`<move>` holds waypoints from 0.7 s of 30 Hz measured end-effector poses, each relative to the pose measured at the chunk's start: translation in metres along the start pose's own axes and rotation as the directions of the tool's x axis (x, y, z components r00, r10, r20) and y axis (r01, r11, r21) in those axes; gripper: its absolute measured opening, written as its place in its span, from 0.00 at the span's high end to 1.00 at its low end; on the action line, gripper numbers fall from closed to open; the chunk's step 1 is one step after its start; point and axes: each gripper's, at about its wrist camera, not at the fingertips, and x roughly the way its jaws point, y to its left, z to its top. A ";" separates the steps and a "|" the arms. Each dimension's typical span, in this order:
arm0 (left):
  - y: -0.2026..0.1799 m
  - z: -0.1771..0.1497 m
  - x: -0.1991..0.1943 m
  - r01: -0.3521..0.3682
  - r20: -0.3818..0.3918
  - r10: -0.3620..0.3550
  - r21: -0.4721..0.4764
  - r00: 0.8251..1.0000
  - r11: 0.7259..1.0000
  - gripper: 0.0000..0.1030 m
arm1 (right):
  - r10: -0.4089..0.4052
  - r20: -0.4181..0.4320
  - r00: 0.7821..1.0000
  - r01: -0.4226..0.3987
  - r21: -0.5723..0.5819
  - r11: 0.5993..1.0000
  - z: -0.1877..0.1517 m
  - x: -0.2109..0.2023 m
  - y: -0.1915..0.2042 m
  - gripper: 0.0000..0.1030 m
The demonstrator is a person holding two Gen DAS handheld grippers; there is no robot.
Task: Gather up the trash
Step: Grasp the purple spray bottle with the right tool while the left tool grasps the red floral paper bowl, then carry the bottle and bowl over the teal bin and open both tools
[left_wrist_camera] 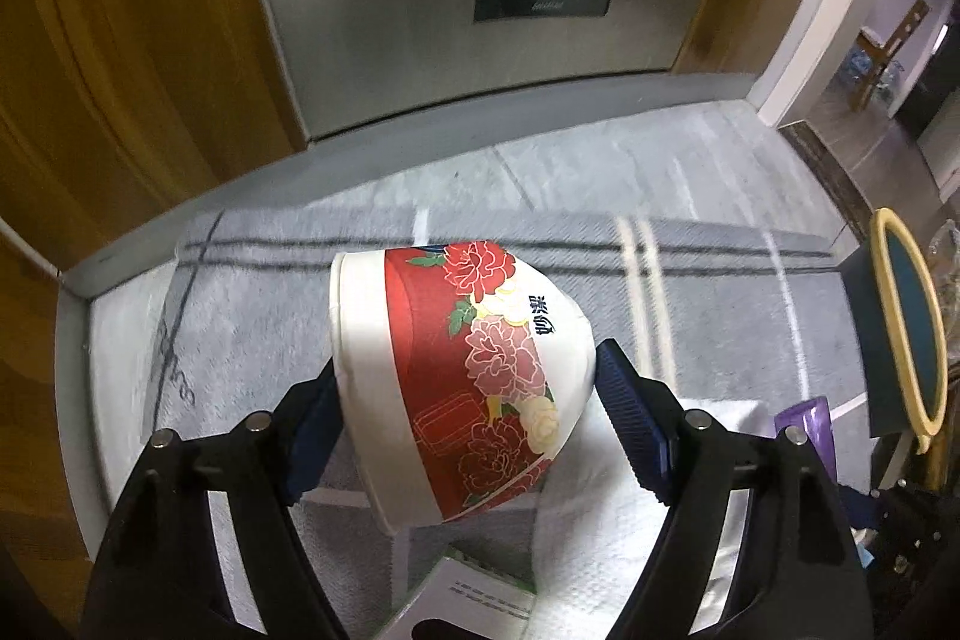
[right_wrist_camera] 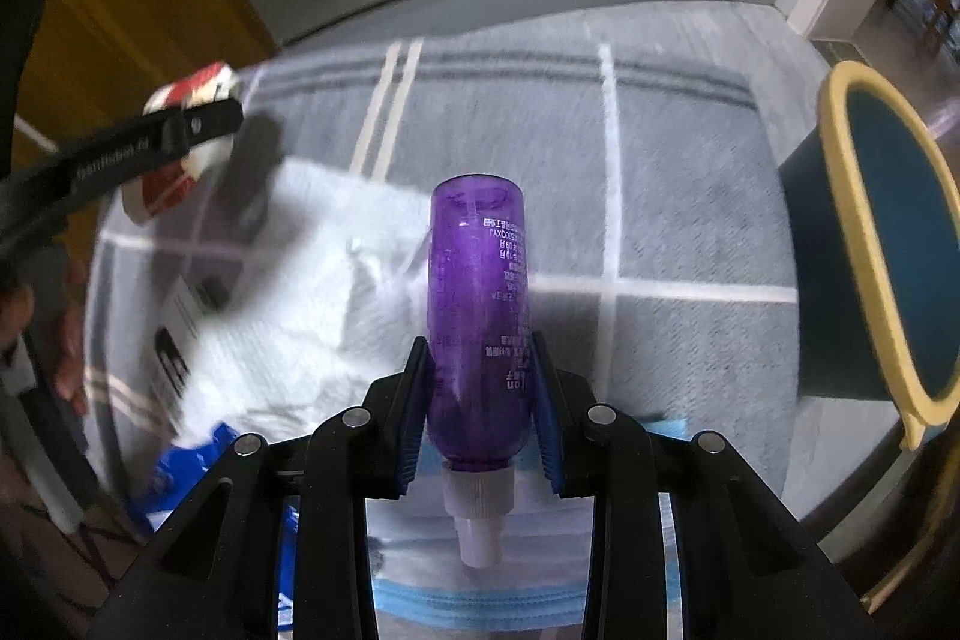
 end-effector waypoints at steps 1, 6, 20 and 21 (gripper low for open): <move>-0.003 0.001 -0.004 0.004 0.009 -0.004 0.011 1.000 1.000 0.24 | 0.001 0.010 1.000 -0.002 0.012 1.000 0.001 -0.004 -0.002 0.68; -0.020 0.006 -0.029 0.061 0.058 -0.064 0.053 0.996 0.997 0.24 | -0.005 0.072 0.997 0.001 0.063 0.998 0.004 -0.034 -0.014 0.68; -0.077 0.008 -0.080 0.160 0.119 -0.186 0.202 0.975 0.966 0.24 | -0.046 0.226 0.973 0.014 0.143 0.990 0.011 -0.137 -0.069 0.68; -0.079 0.007 -0.081 0.163 0.120 -0.191 0.211 0.974 0.964 0.24 | -0.038 0.229 0.973 -0.001 0.169 0.986 0.011 -0.135 -0.077 0.68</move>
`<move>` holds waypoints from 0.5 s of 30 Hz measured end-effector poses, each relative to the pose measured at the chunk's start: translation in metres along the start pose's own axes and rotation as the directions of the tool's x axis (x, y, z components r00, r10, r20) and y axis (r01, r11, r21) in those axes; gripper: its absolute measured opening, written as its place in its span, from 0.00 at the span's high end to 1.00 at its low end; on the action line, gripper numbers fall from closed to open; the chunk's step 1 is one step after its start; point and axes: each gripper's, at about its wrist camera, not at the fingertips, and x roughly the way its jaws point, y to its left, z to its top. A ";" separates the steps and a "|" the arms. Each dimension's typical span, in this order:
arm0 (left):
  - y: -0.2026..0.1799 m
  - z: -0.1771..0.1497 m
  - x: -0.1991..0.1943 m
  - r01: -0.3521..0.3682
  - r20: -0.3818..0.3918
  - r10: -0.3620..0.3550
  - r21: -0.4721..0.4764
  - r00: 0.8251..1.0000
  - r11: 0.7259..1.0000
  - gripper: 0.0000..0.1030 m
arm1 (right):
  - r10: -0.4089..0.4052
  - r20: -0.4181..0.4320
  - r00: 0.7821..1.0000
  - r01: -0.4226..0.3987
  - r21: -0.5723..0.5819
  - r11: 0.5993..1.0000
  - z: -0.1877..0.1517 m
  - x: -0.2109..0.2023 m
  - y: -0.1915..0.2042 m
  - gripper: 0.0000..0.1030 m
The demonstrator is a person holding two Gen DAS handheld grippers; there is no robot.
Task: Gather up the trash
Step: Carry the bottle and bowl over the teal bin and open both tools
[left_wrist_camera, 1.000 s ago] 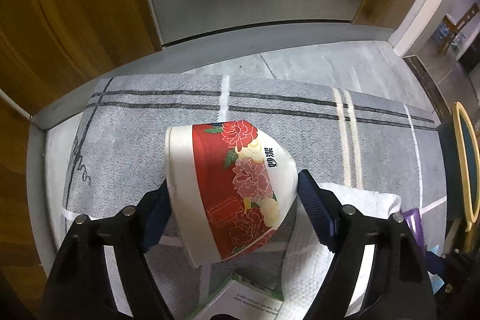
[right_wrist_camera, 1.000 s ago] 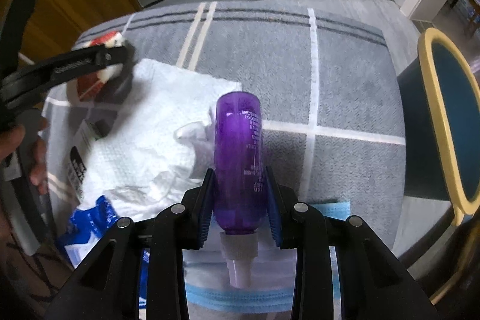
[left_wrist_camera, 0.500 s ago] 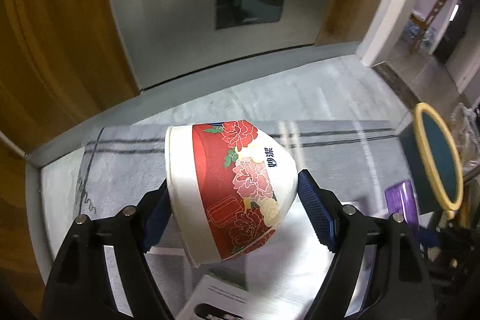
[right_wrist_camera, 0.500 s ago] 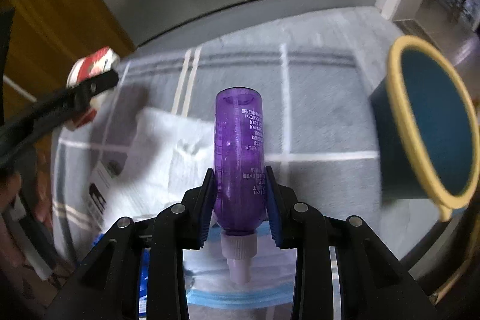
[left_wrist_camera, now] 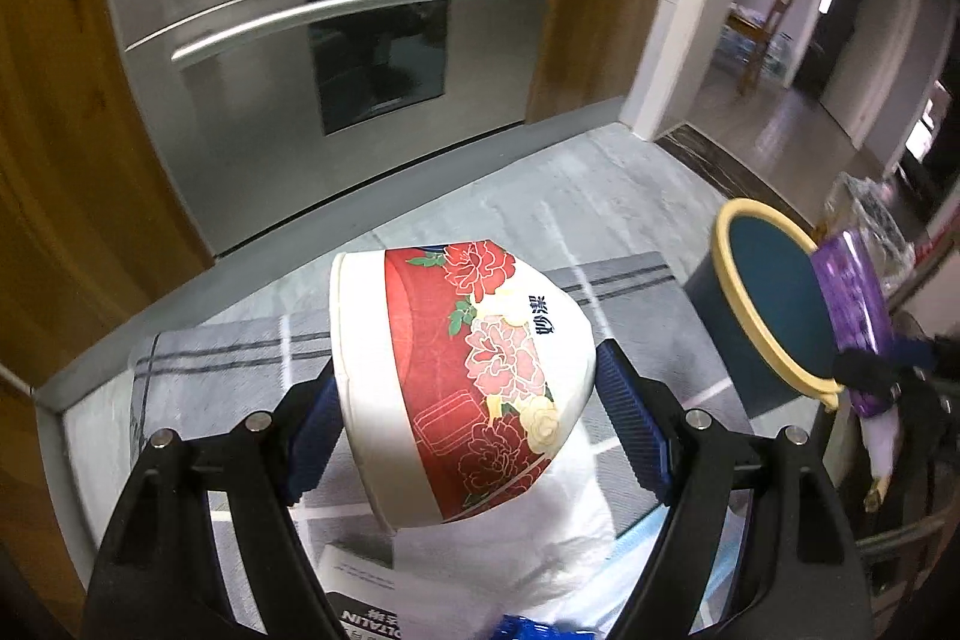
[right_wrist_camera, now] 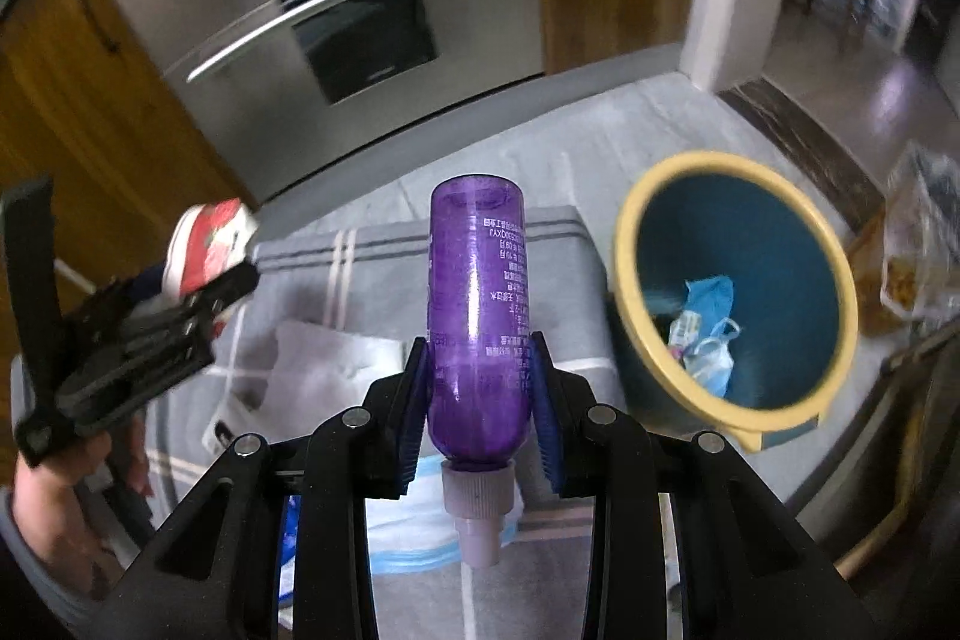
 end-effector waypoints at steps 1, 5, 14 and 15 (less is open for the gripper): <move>-0.005 0.000 -0.001 0.008 0.002 -0.008 0.011 1.000 1.000 0.24 | 0.002 0.000 1.000 -0.002 0.016 1.000 0.001 0.001 -0.004 0.68; -0.020 -0.001 -0.005 0.032 0.008 -0.032 0.054 0.999 0.998 0.24 | 0.000 0.006 1.000 0.000 0.076 0.997 0.008 0.007 -0.026 0.68; -0.073 -0.005 -0.008 0.087 0.003 -0.089 0.166 0.996 0.982 0.24 | -0.051 0.034 0.998 0.047 0.113 0.992 0.021 0.008 -0.060 0.68; -0.078 -0.002 -0.007 0.091 0.006 -0.093 0.177 0.996 0.980 0.24 | -0.057 0.040 0.998 0.052 0.117 0.992 0.022 0.006 -0.064 0.68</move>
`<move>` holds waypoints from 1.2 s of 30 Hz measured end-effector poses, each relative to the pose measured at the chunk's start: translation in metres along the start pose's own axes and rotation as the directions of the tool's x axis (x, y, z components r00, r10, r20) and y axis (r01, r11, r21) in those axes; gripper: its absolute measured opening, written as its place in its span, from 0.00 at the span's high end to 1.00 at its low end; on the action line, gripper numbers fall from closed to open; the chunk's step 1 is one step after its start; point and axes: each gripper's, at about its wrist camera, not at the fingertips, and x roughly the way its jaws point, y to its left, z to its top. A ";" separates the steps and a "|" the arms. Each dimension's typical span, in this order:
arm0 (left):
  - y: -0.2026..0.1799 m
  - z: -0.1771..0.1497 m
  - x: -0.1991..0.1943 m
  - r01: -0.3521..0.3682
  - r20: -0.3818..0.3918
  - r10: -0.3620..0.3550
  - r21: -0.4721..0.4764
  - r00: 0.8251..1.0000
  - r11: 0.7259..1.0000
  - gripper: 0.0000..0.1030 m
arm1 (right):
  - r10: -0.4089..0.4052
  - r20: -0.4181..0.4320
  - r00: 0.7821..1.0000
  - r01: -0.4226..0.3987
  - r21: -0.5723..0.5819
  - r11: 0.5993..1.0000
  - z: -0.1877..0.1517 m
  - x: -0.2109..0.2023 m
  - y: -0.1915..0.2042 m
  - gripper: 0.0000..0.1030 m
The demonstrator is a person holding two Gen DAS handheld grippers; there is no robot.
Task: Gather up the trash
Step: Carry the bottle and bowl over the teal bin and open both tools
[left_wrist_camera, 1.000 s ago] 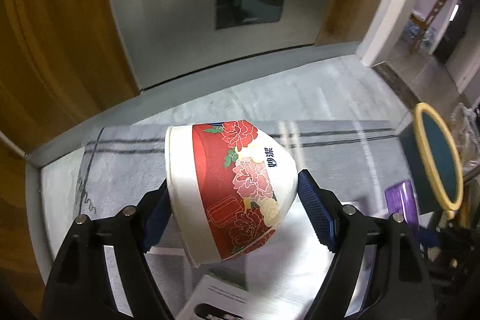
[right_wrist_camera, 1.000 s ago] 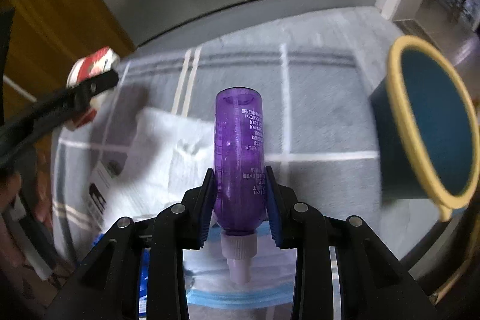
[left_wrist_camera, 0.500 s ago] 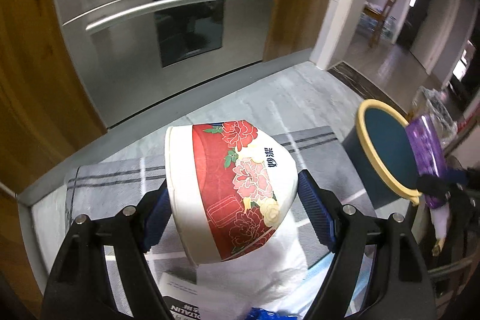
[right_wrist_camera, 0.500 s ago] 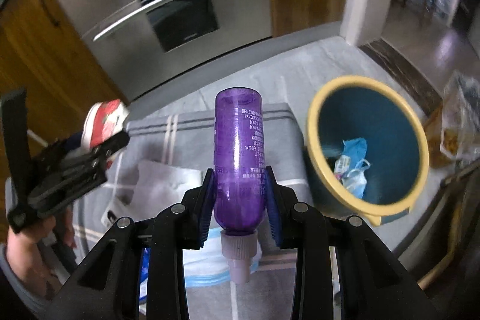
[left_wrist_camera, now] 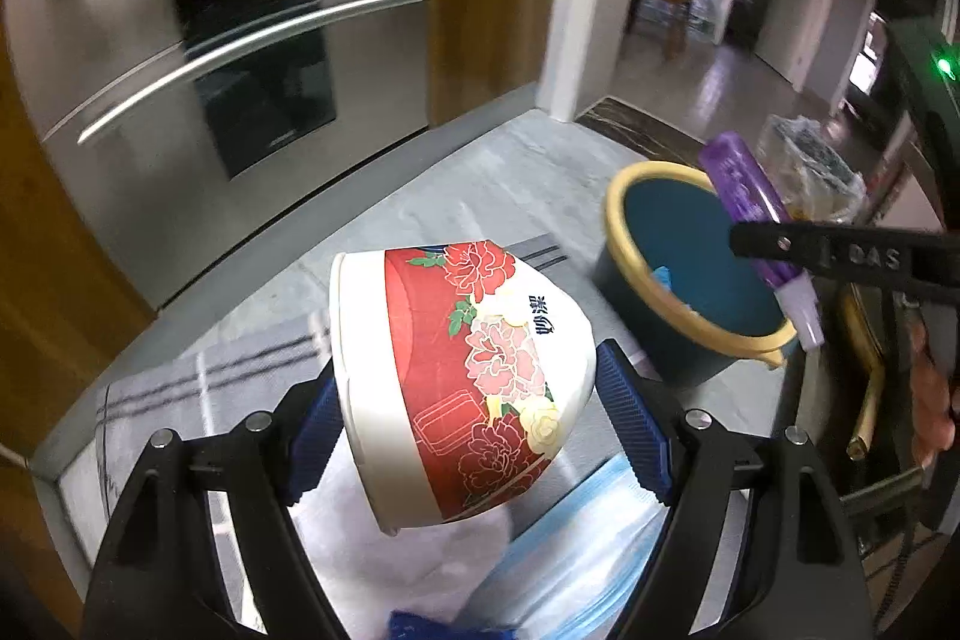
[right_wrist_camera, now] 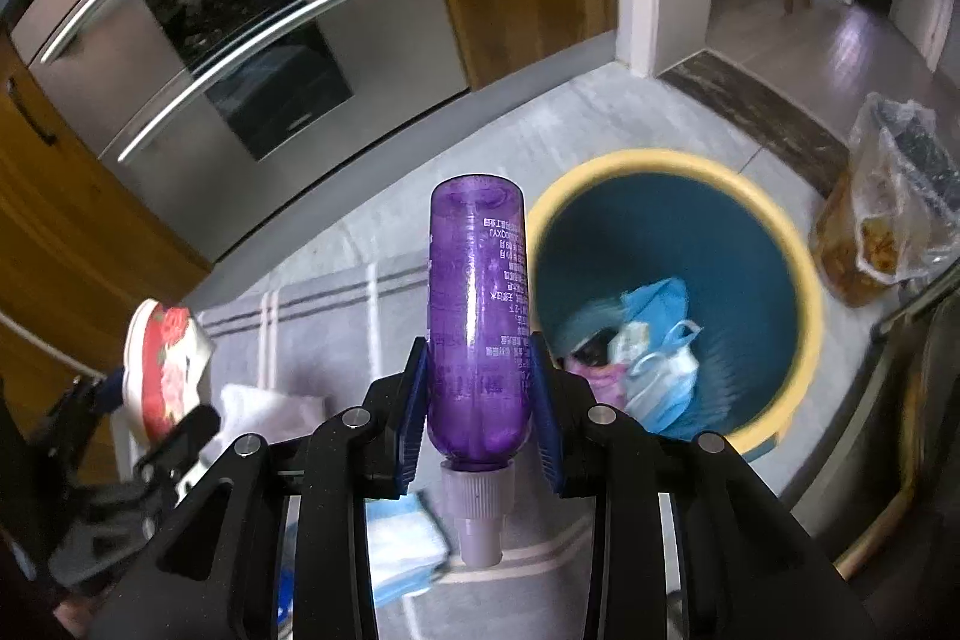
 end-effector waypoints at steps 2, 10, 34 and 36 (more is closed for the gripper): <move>-0.012 0.010 0.001 0.020 0.010 -0.020 0.009 1.000 1.000 0.24 | 0.000 0.012 1.000 0.000 0.025 1.000 0.003 -0.002 -0.012 0.68; -0.070 0.053 0.015 0.109 0.022 -0.110 0.057 0.994 0.992 0.24 | -0.035 0.026 0.999 0.031 0.131 0.991 0.010 -0.002 -0.061 0.68; -0.183 0.072 0.121 0.147 -0.118 -0.113 0.344 0.987 0.927 0.24 | -0.145 -0.062 0.987 0.158 0.332 0.930 0.010 0.046 -0.168 0.68; -0.181 0.071 0.132 0.148 -0.136 -0.108 0.333 0.985 0.931 0.24 | -0.142 -0.064 0.988 0.155 0.336 0.929 0.011 0.049 -0.169 0.67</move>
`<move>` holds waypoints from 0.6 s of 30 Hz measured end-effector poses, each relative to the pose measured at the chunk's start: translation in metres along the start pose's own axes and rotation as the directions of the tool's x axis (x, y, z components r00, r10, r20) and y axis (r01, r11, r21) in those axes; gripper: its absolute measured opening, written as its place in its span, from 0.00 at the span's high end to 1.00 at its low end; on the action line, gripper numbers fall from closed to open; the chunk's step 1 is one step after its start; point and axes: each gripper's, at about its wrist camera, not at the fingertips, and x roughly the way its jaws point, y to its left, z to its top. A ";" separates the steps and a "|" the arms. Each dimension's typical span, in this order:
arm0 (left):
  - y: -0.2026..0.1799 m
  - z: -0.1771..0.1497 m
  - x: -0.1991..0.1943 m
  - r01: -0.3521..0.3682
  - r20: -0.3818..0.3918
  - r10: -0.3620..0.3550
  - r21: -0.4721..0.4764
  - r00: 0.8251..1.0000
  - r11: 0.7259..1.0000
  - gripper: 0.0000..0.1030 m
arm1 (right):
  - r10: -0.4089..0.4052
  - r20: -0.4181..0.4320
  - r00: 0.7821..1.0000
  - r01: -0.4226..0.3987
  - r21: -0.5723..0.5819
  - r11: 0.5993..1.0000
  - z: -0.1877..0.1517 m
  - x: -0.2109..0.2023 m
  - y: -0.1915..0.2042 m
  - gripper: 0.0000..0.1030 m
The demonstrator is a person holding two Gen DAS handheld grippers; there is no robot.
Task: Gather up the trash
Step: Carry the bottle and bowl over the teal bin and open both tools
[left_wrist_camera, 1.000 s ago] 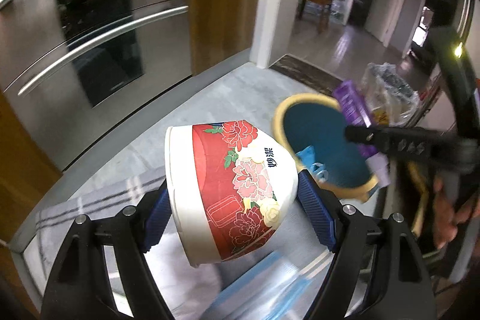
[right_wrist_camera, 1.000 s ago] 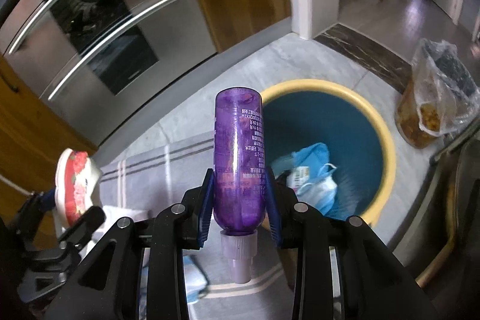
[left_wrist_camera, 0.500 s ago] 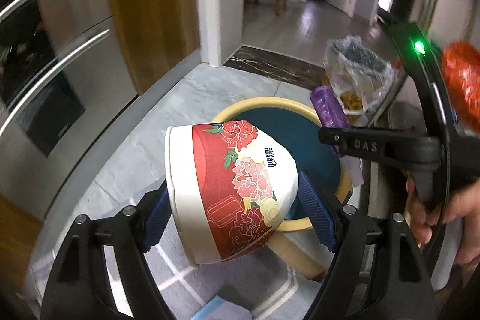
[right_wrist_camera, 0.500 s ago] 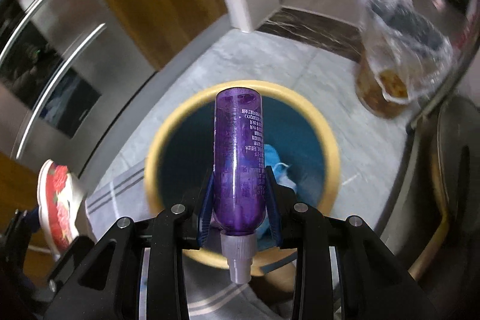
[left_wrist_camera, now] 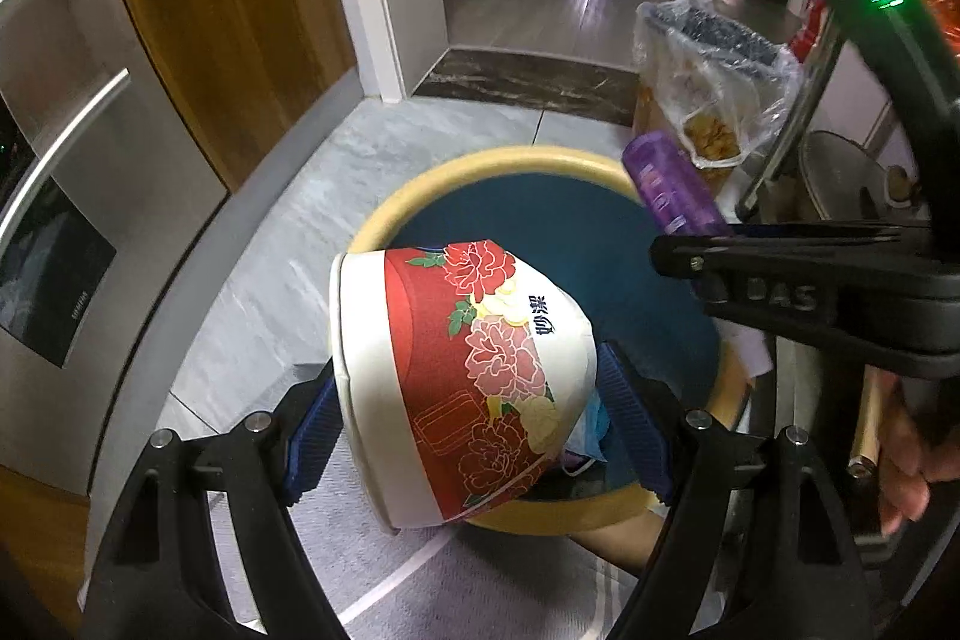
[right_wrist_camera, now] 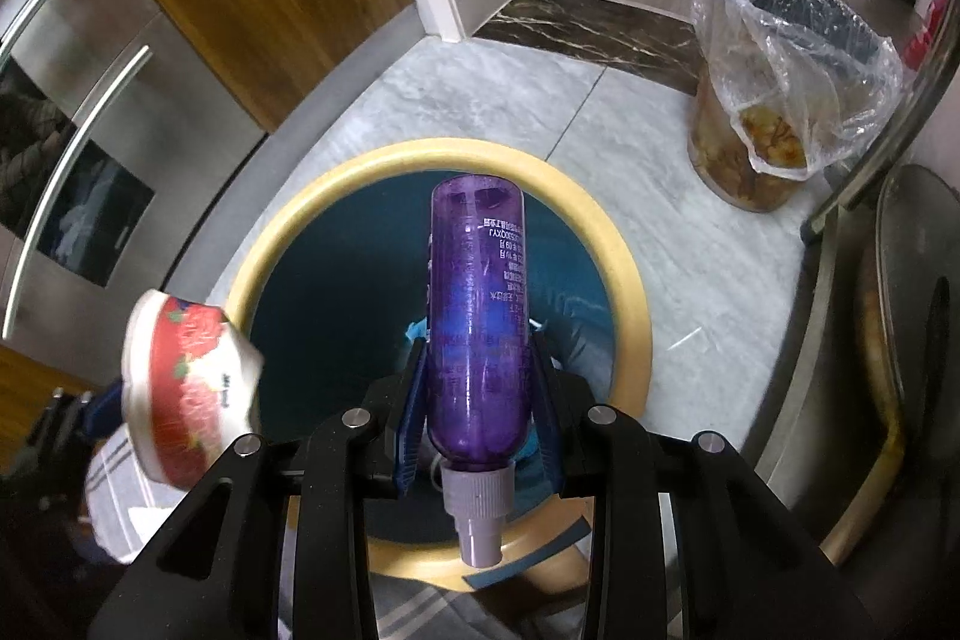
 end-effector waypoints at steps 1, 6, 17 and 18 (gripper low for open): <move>0.000 0.000 0.005 0.000 -0.007 0.000 -0.003 1.000 1.000 0.24 | 0.000 -0.003 1.000 0.000 0.004 1.000 0.001 0.002 -0.001 0.67; 0.003 -0.002 0.017 0.003 -0.028 -0.004 -0.015 1.000 1.000 0.24 | 0.001 -0.003 1.000 -0.001 0.000 1.000 0.002 0.007 0.001 0.67; 0.003 -0.003 0.019 -0.007 -0.034 0.007 -0.007 0.999 1.000 0.09 | 0.006 0.037 0.999 -0.005 -0.003 1.000 0.005 0.002 0.004 0.43; 0.004 -0.004 0.019 -0.011 -0.033 0.011 -0.008 0.999 1.000 0.08 | 0.004 0.041 0.999 -0.004 -0.003 1.000 0.005 0.001 0.004 0.41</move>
